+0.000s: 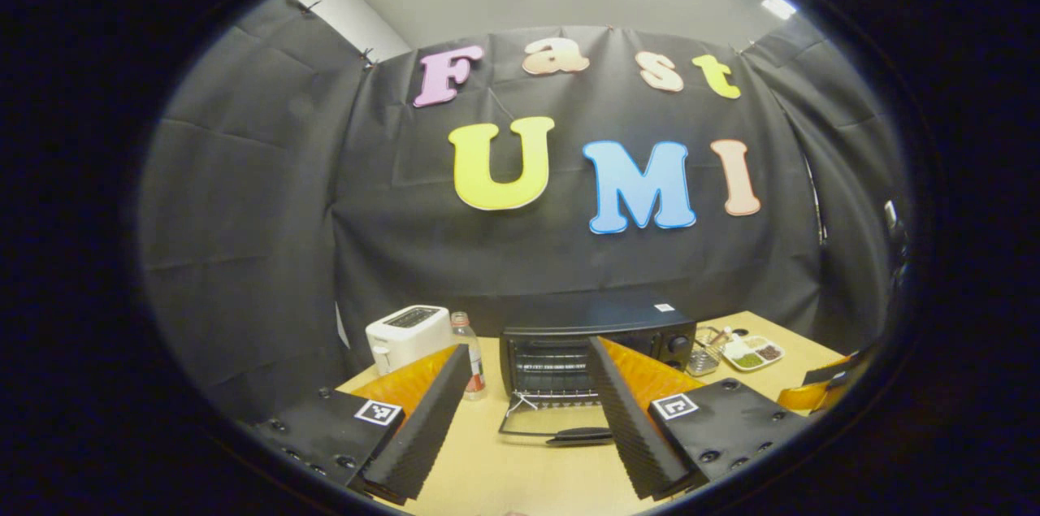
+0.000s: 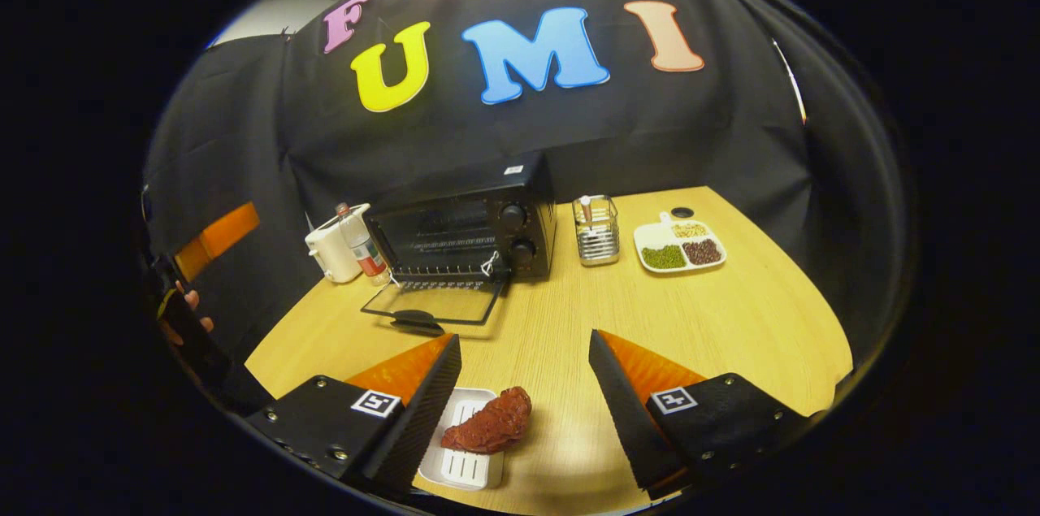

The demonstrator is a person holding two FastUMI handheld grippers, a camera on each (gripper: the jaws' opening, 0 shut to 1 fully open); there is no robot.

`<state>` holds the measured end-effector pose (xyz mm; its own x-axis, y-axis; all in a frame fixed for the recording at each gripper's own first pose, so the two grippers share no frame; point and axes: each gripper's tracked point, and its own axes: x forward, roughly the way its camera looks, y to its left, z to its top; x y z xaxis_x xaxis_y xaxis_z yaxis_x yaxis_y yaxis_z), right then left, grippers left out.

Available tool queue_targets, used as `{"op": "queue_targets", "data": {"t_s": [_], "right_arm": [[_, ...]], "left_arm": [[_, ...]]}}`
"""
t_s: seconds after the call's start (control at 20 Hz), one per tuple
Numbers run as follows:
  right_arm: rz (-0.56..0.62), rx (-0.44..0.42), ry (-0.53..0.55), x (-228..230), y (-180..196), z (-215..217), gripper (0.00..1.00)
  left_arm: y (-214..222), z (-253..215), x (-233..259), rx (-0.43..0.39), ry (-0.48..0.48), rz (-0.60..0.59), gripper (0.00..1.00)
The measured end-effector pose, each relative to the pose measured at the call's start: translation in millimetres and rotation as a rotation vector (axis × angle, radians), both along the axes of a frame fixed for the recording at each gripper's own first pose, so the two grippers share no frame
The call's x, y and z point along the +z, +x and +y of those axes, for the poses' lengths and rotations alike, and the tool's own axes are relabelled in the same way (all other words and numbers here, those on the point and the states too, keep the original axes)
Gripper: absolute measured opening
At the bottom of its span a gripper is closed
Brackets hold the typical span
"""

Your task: Open the electric oven with the left hand, put the food in, and close the electric oven.

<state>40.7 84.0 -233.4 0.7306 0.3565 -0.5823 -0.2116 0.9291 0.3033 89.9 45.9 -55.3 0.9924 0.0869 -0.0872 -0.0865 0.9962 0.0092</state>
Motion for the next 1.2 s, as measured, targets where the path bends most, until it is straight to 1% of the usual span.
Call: {"op": "queue_targets", "data": {"t_s": [0.05,0.1,0.2,0.45,0.75,0.8,0.85,0.9,1.0,1.05,1.1,1.2], "right_arm": [[0.034,0.007,0.020,-9,-3,3,0.96],[0.066,0.004,0.036,-17,-7,5,0.95],[0.124,-0.005,0.064,-32,-10,7,0.88],[0.242,0.026,0.137,-54,-24,24,0.88],[0.386,-0.017,0.251,-76,-37,36,0.88],[0.408,-0.026,0.278,-80,-39,39,0.77],[0.427,-0.029,0.300,-81,-41,41,0.72],[0.445,-0.034,0.320,-82,-43,43,0.71],[0.465,-0.049,0.321,-88,-46,43,0.71],[0.462,-0.078,0.343,-88,-43,46,0.61],[0.488,-0.074,0.367,-82,-48,43,0.35],[0.484,-0.084,0.387,-85,-42,46,0.36]], "left_arm": [[-5,2,4,0.007,0.004,-0.006,1.00],[-8,4,8,0.015,0.010,-0.010,1.00],[-17,7,15,0.034,0.016,-0.024,1.00],[-34,14,30,0.068,0.015,-0.051,1.00],[-42,22,28,0.100,0.028,-0.049,1.00],[-42,22,27,0.104,0.032,-0.045,1.00],[-42,24,28,0.106,0.037,-0.046,1.00],[-42,23,28,0.107,0.039,-0.047,1.00],[-39,22,29,0.105,0.038,-0.050,1.00],[-37,22,28,0.104,0.037,-0.052,1.00],[-36,22,28,0.103,0.034,-0.052,1.00],[-33,21,28,0.096,0.024,-0.052,1.00]]}}
